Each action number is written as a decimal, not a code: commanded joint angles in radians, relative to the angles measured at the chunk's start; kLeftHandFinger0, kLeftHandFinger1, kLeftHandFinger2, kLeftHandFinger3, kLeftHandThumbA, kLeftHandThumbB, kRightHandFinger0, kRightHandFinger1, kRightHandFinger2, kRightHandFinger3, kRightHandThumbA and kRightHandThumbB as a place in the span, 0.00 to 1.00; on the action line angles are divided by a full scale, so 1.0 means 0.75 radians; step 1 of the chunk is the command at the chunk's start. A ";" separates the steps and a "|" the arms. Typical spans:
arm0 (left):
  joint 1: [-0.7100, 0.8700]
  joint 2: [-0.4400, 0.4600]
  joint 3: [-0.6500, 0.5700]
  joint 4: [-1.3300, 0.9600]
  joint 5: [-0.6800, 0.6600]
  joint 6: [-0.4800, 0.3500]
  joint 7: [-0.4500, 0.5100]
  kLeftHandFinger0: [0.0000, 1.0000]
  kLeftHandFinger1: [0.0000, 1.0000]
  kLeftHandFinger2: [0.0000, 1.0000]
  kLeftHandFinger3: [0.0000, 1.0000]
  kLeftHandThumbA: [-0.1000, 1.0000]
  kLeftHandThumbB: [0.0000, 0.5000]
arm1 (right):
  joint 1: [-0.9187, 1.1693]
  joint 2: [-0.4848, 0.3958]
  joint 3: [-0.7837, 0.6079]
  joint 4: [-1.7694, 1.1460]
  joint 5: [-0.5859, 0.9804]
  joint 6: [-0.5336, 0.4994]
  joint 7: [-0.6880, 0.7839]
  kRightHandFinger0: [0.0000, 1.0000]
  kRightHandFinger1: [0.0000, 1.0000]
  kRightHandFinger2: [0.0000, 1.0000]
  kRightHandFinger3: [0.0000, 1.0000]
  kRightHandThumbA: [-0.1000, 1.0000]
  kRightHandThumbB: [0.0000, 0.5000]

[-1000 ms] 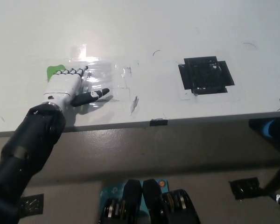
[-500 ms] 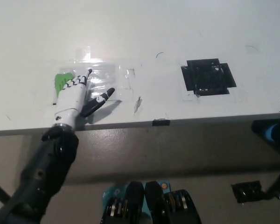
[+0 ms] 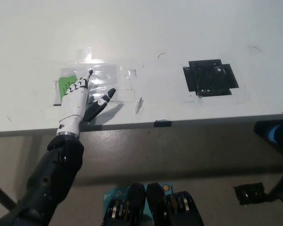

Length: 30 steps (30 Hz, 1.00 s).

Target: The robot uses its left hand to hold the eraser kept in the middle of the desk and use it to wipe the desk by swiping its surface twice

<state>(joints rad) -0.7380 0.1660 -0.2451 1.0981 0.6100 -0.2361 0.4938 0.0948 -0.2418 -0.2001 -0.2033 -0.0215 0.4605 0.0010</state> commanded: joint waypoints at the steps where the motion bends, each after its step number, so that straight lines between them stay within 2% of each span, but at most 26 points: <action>1: 0.186 -0.102 -0.035 0.181 -0.073 0.065 -0.205 1.00 1.00 1.00 1.00 1.00 0.77 | -0.021 -0.003 -0.017 -0.038 0.001 -0.047 -0.016 1.00 1.00 0.97 0.99 1.00 0.09; 2: 0.166 -0.109 -0.072 0.190 -0.035 0.089 -0.211 1.00 1.00 1.00 1.00 1.00 0.77 | -0.027 0.000 -0.018 -0.036 -0.002 -0.047 -0.021 1.00 1.00 0.96 0.97 1.00 0.19; 3: 0.149 -0.113 -0.101 0.200 -0.005 0.117 -0.214 1.00 1.00 1.00 1.00 1.00 0.74 | -0.033 -0.002 -0.012 -0.032 -0.007 -0.054 -0.019 1.00 1.00 0.96 0.97 1.00 0.21; 5: 0.140 -0.117 -0.127 0.215 0.005 0.128 -0.208 1.00 1.00 1.00 1.00 1.00 0.73 | -0.037 -0.003 -0.002 -0.038 -0.013 -0.045 -0.015 1.00 1.00 0.96 0.97 1.00 0.18; 6: 0.126 -0.124 -0.138 0.227 0.005 0.144 -0.230 1.00 1.00 1.00 1.00 1.00 0.77 | -0.038 -0.002 0.002 -0.048 -0.015 -0.035 -0.014 1.00 1.00 0.97 1.00 1.00 0.15; 7: 0.100 -0.138 -0.181 0.247 0.045 0.174 -0.240 1.00 1.00 1.00 1.00 1.00 0.85 | -0.042 0.001 0.001 -0.055 -0.012 -0.036 -0.014 1.00 1.00 0.97 1.00 1.00 0.19; 9: 0.079 -0.148 -0.219 0.267 0.065 0.195 -0.251 1.00 1.00 1.00 1.00 1.00 0.82 | -0.055 -0.001 0.002 -0.056 -0.012 -0.031 -0.014 1.00 1.00 0.97 0.98 1.00 0.20; 11: 0.047 -0.174 -0.252 0.296 0.073 0.214 -0.284 1.00 1.00 1.00 1.00 1.00 0.88 | -0.066 -0.008 0.006 -0.063 -0.011 -0.021 -0.007 1.00 1.00 0.97 0.97 1.00 0.20; 14: 0.037 -0.187 -0.275 0.303 0.071 0.197 -0.294 1.00 1.00 1.00 1.00 1.00 0.81 | -0.089 -0.012 0.020 -0.062 -0.018 -0.015 -0.001 1.00 1.00 0.99 0.98 1.00 0.18; 15: 0.014 -0.222 -0.327 0.320 0.116 0.254 -0.339 1.00 1.00 1.00 1.00 1.00 0.85 | -0.090 -0.009 0.023 -0.068 -0.022 -0.023 -0.003 1.00 1.00 0.98 0.97 1.00 0.12; 16: 0.015 -0.221 -0.339 0.321 0.118 0.261 -0.342 1.00 1.00 1.00 1.00 1.00 0.85 | -0.093 -0.008 0.028 -0.069 -0.024 -0.021 -0.003 1.00 1.00 0.98 0.97 1.00 0.12; 18: 0.011 -0.228 -0.362 0.329 0.126 0.263 -0.348 1.00 1.00 1.00 1.00 1.00 0.87 | -0.096 -0.006 0.028 -0.077 -0.012 -0.020 0.003 1.00 1.00 1.00 0.99 1.00 0.12; 19: -0.009 -0.251 -0.418 0.347 0.177 0.311 -0.386 1.00 1.00 1.00 1.00 1.00 0.92 | -0.099 -0.009 0.027 -0.085 -0.015 -0.011 0.001 1.00 1.00 1.00 1.00 1.00 0.16; 22: -0.030 -0.269 -0.480 0.364 0.214 0.363 -0.412 1.00 1.00 1.00 1.00 1.00 0.94 | -0.108 -0.012 0.033 -0.088 -0.022 -0.012 -0.001 1.00 1.00 1.00 1.00 1.00 0.17; 27: -0.040 -0.294 -0.501 0.377 0.196 0.377 -0.416 1.00 1.00 1.00 1.00 1.00 0.82 | -0.121 -0.008 0.043 -0.091 -0.019 -0.013 0.002 1.00 1.00 0.99 1.00 1.00 0.09; 30: -0.036 -0.311 -0.515 0.367 0.187 0.371 -0.423 1.00 1.00 1.00 1.00 1.00 0.85 | -0.128 0.010 0.053 -0.089 -0.010 -0.009 0.002 1.00 1.00 0.99 1.00 1.00 0.09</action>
<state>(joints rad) -0.9010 0.0408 -0.5500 1.2385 0.7138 -0.0976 0.5063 0.0482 -0.2323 -0.1725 -0.2044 -0.0237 0.4628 -0.0001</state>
